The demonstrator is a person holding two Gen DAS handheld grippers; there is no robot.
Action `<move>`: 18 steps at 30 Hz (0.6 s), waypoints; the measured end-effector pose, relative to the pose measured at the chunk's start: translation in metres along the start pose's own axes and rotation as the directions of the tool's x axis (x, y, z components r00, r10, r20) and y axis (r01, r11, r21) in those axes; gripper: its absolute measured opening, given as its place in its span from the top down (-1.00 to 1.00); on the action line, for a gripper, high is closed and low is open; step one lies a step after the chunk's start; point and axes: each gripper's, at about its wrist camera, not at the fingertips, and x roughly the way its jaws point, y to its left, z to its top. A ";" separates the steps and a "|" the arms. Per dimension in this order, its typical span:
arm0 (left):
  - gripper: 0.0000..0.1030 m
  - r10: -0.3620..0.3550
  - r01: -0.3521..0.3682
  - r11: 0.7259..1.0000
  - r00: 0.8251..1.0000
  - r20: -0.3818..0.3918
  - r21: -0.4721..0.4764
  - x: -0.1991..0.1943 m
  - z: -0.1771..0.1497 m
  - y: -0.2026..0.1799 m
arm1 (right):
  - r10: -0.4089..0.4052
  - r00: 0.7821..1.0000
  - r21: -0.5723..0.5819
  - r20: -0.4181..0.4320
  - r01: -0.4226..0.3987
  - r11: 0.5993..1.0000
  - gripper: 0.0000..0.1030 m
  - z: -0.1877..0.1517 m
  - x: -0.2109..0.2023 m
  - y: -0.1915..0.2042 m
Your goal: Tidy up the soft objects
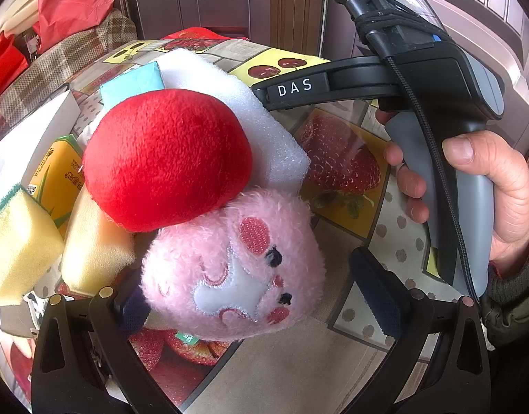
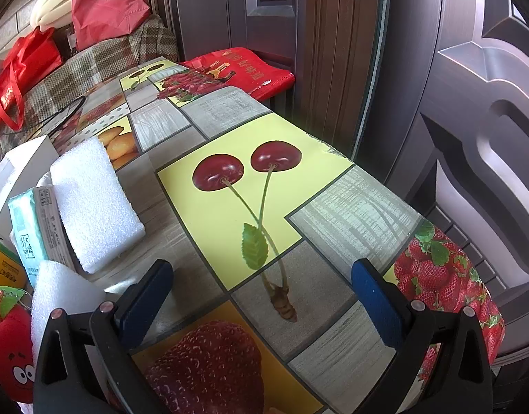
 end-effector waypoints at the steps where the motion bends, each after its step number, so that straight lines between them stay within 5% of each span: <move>1: -0.99 0.000 0.000 1.000 1.000 0.000 0.000 0.000 0.000 0.000 | 0.002 1.000 0.002 -0.001 -0.002 1.000 -1.00 0.000 0.000 0.000; 13: -0.99 0.001 -0.001 1.000 1.000 0.000 0.001 0.002 0.001 -0.002 | 0.015 1.000 0.014 0.005 -0.015 1.000 -1.00 0.000 -0.003 -0.003; 18: -0.99 -0.010 0.010 1.000 1.000 0.001 0.001 0.000 0.000 -0.003 | 0.123 0.991 0.114 0.052 -0.128 0.985 -1.00 -0.003 -0.015 -0.024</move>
